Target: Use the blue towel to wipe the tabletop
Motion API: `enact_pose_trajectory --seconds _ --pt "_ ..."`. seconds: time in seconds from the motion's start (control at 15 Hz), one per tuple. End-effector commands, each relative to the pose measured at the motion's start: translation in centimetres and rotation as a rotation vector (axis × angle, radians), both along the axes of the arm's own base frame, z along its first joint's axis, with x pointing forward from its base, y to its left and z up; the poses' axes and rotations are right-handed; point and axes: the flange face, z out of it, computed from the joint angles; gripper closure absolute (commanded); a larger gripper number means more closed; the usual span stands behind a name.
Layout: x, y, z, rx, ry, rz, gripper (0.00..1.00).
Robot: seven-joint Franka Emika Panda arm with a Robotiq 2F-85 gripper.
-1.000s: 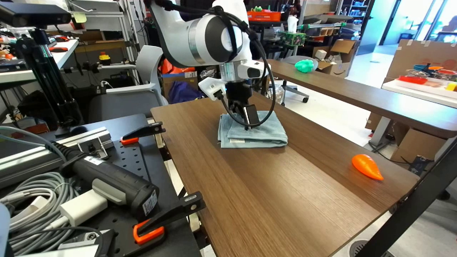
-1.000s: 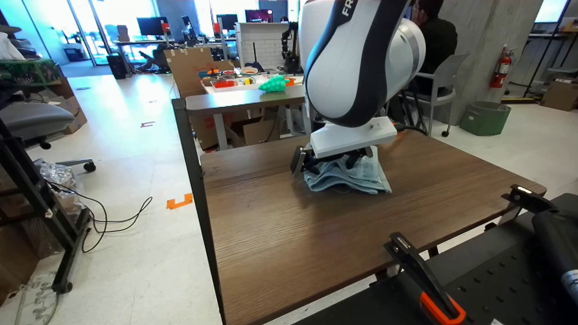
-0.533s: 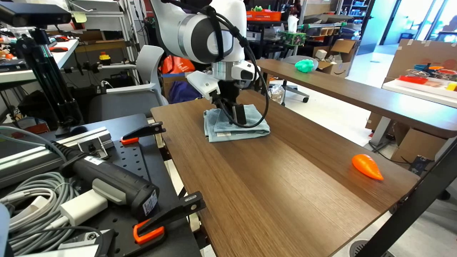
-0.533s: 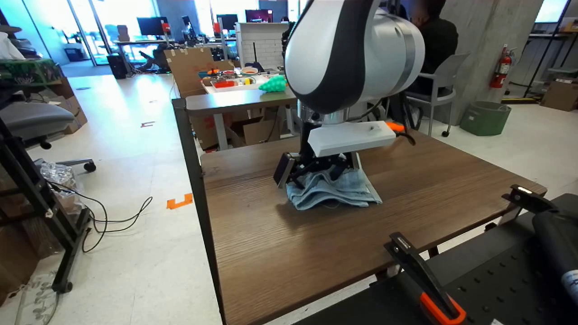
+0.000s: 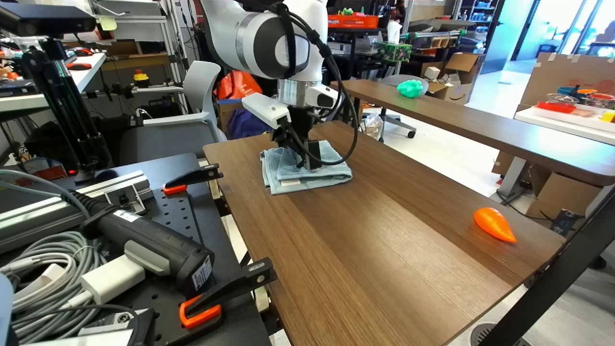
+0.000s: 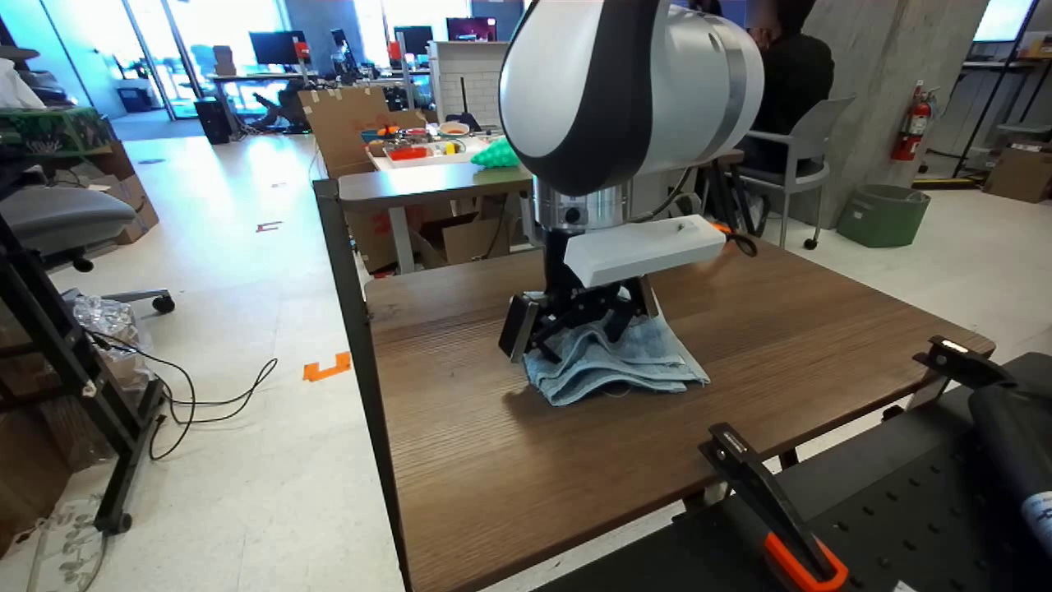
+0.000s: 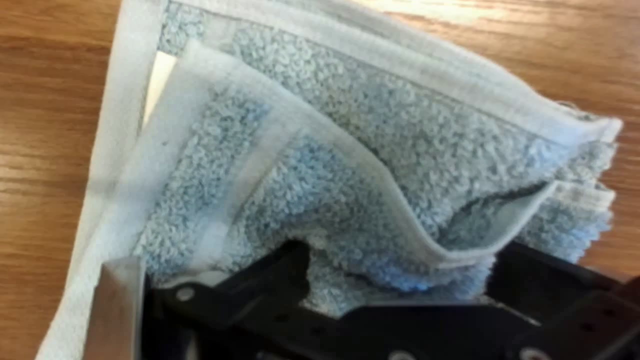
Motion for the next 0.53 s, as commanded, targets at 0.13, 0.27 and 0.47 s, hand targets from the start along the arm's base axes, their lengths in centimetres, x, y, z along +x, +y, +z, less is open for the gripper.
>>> enact_pose_trajectory --seconds 0.13,0.27,0.47 --pt "0.2 1.8 -2.0 0.033 0.009 0.064 0.0" --pt "0.5 3.4 -2.0 0.041 -0.009 0.089 0.0" --pt "2.2 5.3 -2.2 0.056 -0.034 0.082 0.0"
